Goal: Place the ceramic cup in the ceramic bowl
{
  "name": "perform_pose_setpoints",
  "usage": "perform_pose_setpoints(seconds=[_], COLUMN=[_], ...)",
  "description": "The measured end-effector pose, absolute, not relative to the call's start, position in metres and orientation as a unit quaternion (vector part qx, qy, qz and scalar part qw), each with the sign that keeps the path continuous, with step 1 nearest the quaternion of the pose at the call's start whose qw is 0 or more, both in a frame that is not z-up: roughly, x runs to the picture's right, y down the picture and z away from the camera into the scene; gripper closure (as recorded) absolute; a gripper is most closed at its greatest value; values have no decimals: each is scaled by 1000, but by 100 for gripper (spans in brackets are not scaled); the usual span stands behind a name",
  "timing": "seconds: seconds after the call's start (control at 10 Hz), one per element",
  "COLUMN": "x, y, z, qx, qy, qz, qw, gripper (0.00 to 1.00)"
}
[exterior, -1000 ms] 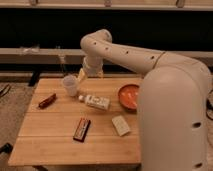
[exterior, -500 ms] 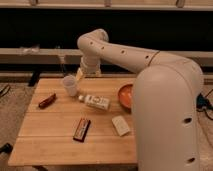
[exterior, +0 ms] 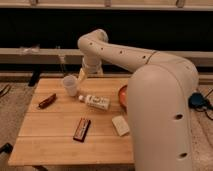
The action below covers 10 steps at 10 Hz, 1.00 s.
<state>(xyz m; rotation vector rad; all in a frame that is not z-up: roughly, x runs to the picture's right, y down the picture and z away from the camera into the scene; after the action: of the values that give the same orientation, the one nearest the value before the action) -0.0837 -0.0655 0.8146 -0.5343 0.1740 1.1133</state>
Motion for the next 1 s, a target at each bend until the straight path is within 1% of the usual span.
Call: perform_pose_setpoints(seconds=[0.6,1.0], x=[-126,-147], y=[-89,-96], z=[855,882], qx=[-249,-251], qy=[84,91], qz=[488,480], qw=[832,836], gripper=[20,20])
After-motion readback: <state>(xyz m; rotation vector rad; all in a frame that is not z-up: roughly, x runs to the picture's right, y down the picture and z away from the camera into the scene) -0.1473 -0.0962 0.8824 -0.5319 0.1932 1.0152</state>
